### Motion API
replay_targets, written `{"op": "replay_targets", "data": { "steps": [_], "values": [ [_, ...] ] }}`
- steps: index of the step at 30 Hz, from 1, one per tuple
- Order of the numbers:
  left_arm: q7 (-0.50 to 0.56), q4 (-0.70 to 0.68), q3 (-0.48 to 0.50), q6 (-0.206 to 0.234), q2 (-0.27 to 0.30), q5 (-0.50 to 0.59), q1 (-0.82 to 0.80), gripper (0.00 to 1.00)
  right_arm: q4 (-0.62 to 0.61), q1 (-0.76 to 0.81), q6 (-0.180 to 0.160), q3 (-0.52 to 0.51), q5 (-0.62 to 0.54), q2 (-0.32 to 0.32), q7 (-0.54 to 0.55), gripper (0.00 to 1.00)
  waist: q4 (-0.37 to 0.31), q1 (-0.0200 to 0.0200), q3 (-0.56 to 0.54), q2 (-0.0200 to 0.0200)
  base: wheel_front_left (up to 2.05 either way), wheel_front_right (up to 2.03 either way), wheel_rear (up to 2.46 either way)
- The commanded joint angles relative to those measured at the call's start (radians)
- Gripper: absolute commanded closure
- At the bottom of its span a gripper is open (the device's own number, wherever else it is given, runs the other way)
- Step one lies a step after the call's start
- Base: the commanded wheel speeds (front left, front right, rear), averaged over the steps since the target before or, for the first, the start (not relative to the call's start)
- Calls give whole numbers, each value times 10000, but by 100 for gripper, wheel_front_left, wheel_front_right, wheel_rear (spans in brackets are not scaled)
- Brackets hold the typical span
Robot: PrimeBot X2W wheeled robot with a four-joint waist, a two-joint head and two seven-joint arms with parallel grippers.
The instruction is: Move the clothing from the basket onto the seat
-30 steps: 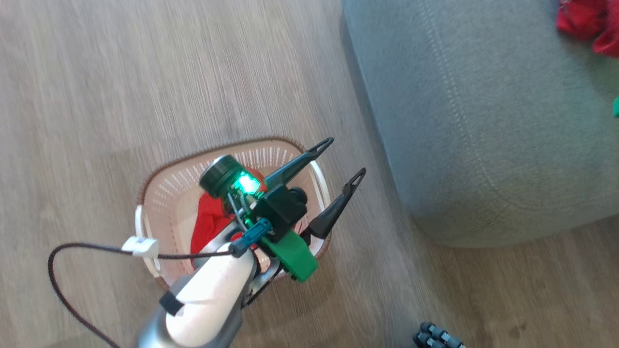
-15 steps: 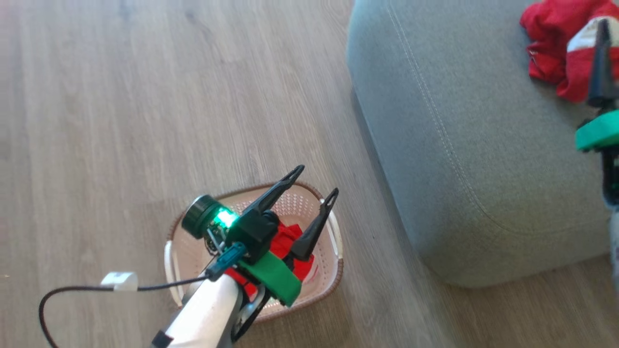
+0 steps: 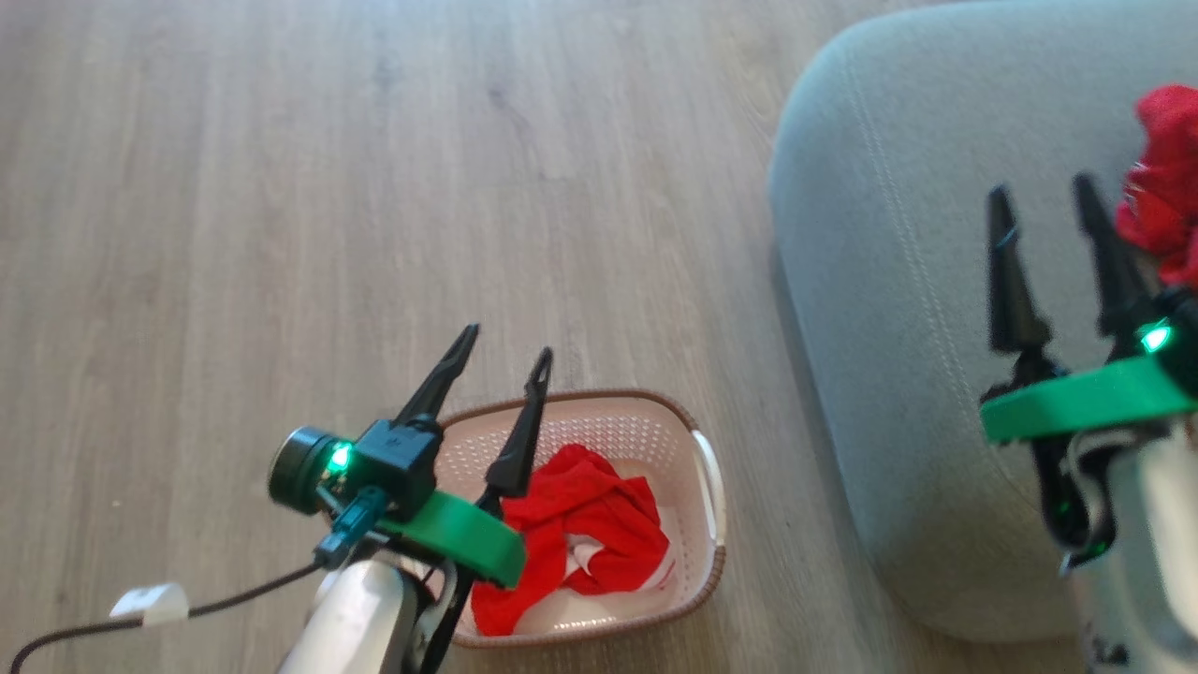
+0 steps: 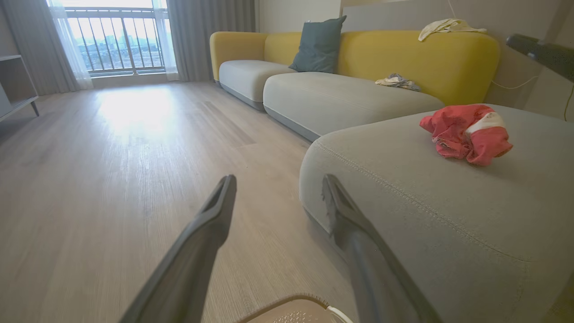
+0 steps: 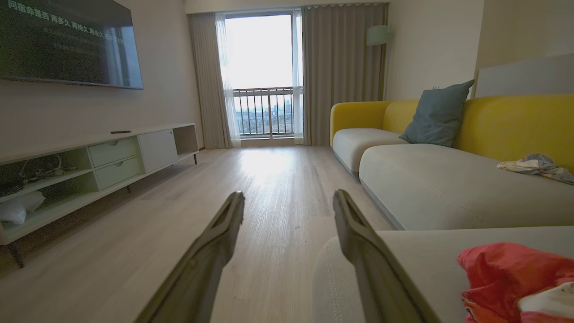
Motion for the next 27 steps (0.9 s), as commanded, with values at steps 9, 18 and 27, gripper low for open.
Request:
{"op": "replay_targets", "data": {
  "steps": [9, 18, 27],
  "values": [
    [-51, -590, 1028, 826, -33, 9, 706, 0, -682, 1498, -2, 702, -90, 580, -63, 0, 1170, 1, -777, -1, 0, 0, 0],
    [-51, -549, 1130, 1225, -33, 4, 1164, 0, -214, 2348, -2, 873, -387, 837, -63, 0, 1600, 1, -927, -1, 0, 0, 0],
    [-51, -355, 1245, 1238, -33, -22, 1361, 0, 111, 2618, -2, 888, -589, 1095, -63, 0, 1755, 1, -970, -1, 0, 0, 0]
  ]
}}
